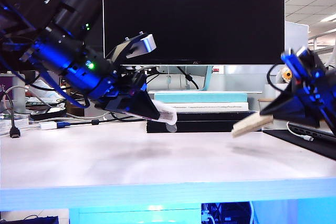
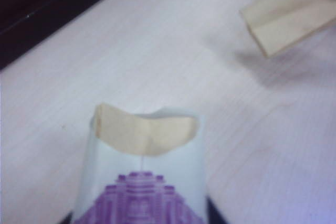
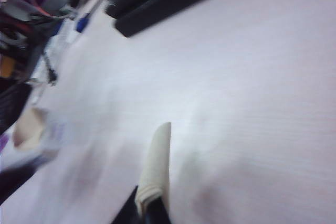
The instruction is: Pick up a packet of tissues from the table with the left hand, then take a tissue from it with the right hand.
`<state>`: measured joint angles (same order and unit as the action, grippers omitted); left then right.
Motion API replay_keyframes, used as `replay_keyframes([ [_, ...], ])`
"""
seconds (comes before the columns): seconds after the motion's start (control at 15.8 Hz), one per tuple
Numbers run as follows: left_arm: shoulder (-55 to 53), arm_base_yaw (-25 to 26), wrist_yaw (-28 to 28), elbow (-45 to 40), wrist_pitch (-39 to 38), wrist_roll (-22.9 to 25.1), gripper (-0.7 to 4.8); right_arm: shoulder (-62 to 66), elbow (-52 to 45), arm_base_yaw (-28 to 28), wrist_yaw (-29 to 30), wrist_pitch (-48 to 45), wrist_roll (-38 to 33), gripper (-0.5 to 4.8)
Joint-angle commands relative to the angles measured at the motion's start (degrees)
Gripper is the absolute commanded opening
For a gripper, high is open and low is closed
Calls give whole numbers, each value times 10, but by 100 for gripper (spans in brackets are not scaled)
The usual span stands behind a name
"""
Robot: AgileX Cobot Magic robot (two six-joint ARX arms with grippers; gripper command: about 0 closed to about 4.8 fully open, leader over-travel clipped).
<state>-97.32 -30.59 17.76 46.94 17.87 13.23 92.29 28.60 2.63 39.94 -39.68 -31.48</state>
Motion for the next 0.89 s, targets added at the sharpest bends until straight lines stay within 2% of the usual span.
replay_keyframes([
  [0.06,2,0,-13,-5,17,-20,477,5,6,0,-31,-40,2,479],
  [0.19,2,0,-27,-5,21,-42,479,4,18,0,-28,-45,-2,479],
  [0.38,19,5,-78,-5,30,-58,479,-16,21,0,-10,-64,-5,479],
  [0.63,101,41,-78,-10,16,-60,479,-86,19,-9,-35,-41,2,479],
  [0.82,226,149,-50,-21,-56,-62,479,-206,13,-44,-68,3,7,479],
  [0.89,269,186,-46,-37,-67,-64,479,-254,13,-59,-68,24,17,434],
])
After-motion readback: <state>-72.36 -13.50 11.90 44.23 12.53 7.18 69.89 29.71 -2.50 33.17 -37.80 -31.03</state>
